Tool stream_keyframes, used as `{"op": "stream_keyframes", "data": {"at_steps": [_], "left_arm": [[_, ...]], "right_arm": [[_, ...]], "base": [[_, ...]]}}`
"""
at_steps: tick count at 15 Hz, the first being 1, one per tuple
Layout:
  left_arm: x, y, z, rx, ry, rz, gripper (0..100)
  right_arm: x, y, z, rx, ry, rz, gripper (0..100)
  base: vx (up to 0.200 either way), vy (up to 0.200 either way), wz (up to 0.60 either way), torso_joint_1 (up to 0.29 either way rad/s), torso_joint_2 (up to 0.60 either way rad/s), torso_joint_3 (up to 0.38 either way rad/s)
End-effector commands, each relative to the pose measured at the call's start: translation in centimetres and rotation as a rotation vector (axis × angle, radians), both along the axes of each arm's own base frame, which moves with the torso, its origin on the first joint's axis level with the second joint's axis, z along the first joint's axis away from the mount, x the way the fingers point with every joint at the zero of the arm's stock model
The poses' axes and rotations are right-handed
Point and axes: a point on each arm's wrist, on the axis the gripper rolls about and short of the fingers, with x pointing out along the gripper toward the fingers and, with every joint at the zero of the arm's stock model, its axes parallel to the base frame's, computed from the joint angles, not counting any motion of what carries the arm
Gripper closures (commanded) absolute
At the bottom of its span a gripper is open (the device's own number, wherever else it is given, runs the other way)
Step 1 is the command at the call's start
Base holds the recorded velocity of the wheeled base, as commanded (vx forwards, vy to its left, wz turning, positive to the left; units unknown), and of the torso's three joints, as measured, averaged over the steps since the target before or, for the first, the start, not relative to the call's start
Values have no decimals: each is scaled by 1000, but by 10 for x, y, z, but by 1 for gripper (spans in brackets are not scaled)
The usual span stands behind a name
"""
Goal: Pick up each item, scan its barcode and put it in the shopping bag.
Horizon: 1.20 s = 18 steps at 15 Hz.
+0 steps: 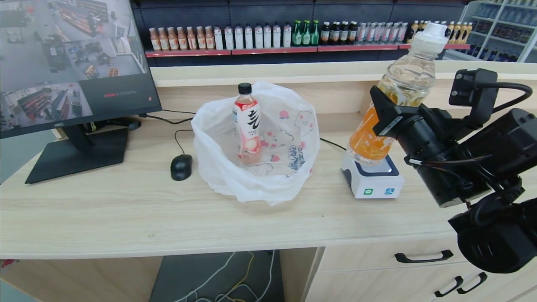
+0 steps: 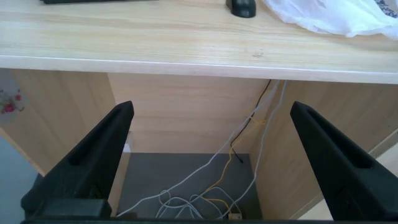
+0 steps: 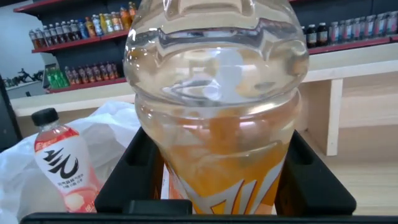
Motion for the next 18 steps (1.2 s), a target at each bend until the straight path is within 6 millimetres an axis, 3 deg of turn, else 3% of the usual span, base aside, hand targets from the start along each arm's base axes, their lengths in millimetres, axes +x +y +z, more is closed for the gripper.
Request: {"op": "stream_keyframes", "data": {"at_steps": [1,8,12,14,18], "left_arm": [[0,0,0,0,0,1,0],[0,0,0,0,0,1,0],[0,0,0,0,0,-1,0],[0,0,0,0,0,2,0],[0,0,0,0,0,2,0]], "right_arm": [[0,0,2,3,-6,0,100],[-2,10,11,-6,-45,17,100],[-12,34,15,-40,-46,81,100],[-14,60,16,-75,3,144,100],[23,97,3,-96,29,160,100]], "base": [[0,0,0,0,0,0],[0,0,0,0,0,0],[0,0,0,0,0,0],[0,0,0,0,0,0],[0,0,0,0,0,0]]}}
